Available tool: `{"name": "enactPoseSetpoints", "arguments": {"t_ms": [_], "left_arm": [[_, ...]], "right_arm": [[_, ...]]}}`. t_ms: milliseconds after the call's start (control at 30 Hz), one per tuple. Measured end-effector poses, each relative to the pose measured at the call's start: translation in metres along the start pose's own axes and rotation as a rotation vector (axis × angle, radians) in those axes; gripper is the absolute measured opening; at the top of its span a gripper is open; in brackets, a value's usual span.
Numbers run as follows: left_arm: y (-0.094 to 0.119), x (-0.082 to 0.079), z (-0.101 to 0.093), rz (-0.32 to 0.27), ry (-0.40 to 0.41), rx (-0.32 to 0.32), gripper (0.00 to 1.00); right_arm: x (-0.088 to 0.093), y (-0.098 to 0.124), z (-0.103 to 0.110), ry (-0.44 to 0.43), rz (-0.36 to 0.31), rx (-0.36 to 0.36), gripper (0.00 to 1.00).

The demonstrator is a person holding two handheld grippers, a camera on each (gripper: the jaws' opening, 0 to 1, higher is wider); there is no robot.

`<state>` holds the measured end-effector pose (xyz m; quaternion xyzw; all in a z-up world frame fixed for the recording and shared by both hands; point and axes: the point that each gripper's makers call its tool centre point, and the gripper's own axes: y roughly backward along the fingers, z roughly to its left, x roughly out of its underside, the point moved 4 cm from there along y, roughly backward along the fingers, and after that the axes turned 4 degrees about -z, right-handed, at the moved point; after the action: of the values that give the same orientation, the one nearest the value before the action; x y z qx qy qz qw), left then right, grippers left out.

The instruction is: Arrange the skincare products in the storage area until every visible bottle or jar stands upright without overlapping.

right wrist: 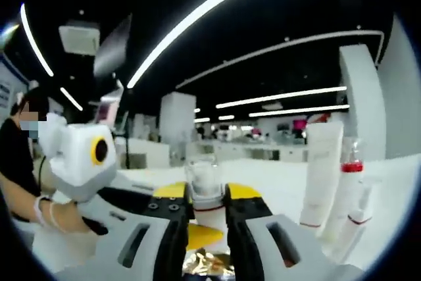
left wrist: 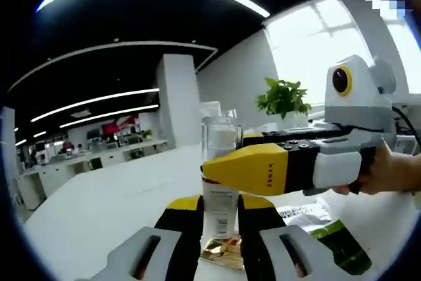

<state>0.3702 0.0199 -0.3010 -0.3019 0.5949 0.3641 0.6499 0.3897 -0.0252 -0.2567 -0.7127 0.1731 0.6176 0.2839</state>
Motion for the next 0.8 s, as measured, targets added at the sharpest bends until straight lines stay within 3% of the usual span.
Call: {"name": "enactPoseSetpoints", "arguments": {"t_ms": [100,200,300,333,433,500,533,667,800], "left_arm": [[0.002,-0.004,0.001,-0.048,-0.034,0.015,0.21],[0.002,0.000,-0.005,-0.032,0.086,0.109,0.26],[0.002,0.005,-0.010,0.001,0.276,0.281,0.30],[0.001,0.005,-0.009,0.009,0.332,0.302,0.31],[0.004,-0.005,-0.009,-0.077,0.415,0.426,0.32],[0.009,-0.008,-0.013,-0.094,0.436,0.505,0.31],[0.010,-0.008,-0.015,-0.093,0.444,0.522,0.32],[0.014,-0.011,-0.026,-0.086,0.471,0.664,0.31],[0.020,-0.012,-0.038,-0.068,0.503,0.778,0.28]], "right_arm": [[-0.003,0.002,-0.005,-0.071,-0.027,-0.020,0.18],[-0.007,0.006,-0.006,-0.156,-0.060,-0.082,0.18],[-0.006,0.012,-0.006,-0.234,-0.042,-0.145,0.18],[-0.006,0.015,-0.004,-0.271,-0.042,-0.193,0.18],[-0.004,0.017,-0.010,-0.338,-0.023,-0.238,0.18],[-0.002,0.020,-0.007,-0.379,-0.011,-0.316,0.18],[0.000,0.022,-0.005,-0.444,-0.004,-0.359,0.18],[-0.004,0.029,0.004,-0.513,-0.019,-0.486,0.18],[-0.009,0.037,0.011,-0.608,-0.019,-0.574,0.18]]}}
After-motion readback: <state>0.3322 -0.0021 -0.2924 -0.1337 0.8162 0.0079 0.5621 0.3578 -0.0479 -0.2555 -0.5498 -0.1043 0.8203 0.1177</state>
